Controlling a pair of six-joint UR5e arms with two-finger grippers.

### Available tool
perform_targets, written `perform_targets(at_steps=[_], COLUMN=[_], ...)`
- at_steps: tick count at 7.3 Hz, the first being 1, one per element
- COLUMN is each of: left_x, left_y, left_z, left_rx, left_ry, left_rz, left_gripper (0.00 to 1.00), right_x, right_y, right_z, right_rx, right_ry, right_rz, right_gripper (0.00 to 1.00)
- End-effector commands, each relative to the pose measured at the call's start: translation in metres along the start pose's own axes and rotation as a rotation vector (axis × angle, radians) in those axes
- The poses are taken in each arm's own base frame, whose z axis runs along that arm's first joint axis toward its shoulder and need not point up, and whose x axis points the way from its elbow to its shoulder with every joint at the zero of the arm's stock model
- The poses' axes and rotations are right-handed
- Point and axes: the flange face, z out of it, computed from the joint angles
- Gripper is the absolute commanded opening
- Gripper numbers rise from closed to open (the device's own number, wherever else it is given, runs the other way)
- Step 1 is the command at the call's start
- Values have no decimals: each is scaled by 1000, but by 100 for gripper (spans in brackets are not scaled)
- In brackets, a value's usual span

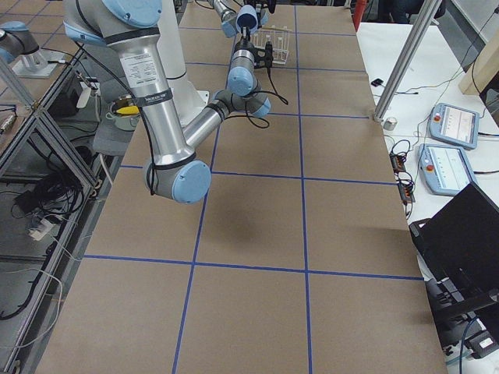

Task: Hang cup on cup holder
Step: 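Bring the left gripper to the cup's base while the right gripper holds it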

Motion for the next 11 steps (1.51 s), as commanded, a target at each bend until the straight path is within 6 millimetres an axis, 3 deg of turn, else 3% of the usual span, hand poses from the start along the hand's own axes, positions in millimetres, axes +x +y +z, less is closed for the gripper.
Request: perform_targets(at_steps=[1,11], left_x=[1,-6], left_y=[6,28], left_z=[4,11], left_rx=[-11,-49], left_ry=[11,14], left_rz=[-9,-45], left_gripper=[98,98], right_x=[4,13], right_y=[-2,-2], right_z=[0,5], right_rx=[3,22], right_ry=[7,8], right_rz=[4,19], right_gripper=[0,0])
